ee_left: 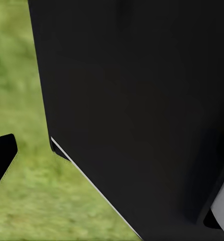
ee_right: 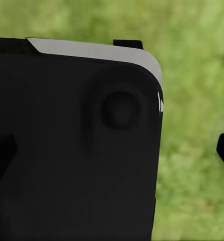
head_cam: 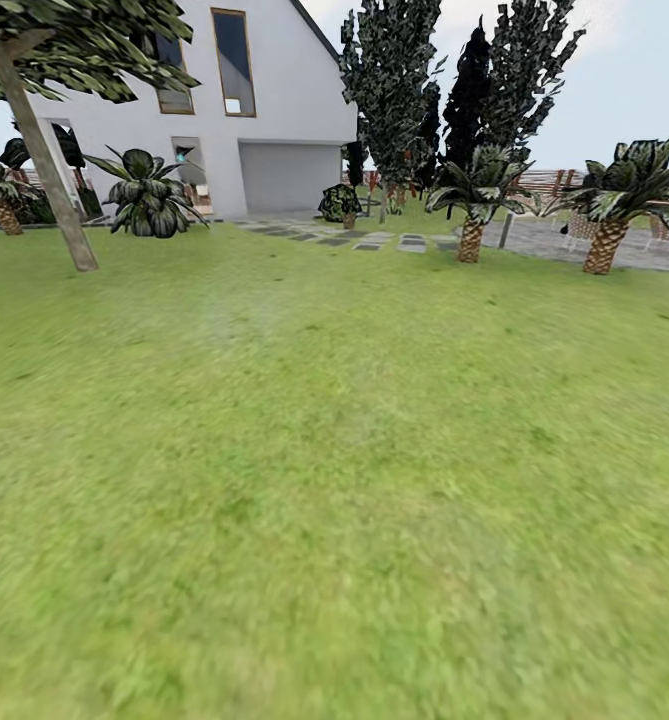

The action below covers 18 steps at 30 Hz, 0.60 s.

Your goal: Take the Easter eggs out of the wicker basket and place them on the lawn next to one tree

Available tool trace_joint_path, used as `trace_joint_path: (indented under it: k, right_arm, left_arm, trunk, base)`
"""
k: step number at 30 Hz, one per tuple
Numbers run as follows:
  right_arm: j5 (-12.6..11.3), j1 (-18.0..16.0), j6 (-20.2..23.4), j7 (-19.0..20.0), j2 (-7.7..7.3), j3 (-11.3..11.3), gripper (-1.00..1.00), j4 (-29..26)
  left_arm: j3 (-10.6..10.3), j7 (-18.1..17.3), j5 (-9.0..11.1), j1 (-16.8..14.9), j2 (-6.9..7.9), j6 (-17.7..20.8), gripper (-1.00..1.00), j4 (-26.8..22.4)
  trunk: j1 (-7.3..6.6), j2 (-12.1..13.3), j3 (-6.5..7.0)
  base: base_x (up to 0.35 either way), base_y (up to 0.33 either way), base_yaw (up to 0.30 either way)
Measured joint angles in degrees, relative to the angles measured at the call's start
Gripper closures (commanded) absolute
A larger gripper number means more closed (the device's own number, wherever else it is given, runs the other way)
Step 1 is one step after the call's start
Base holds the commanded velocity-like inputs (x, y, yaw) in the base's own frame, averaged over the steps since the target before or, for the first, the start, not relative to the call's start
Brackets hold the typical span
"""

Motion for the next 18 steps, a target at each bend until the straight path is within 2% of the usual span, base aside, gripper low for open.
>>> trace_joint_path:
  k: [18]
  right_arm:
    - [0.0, 0.0, 0.0, 0.0, -0.04, 0.0, -1.00, 0.0]
  left_arm:
    - [0.0, 0.0, 0.0, 0.0, 0.00, 0.0, -1.00, 0.0]
  trunk:
    - [0.00, 0.0, 0.00]
  base:
    - [0.325, 0.000, 0.000]
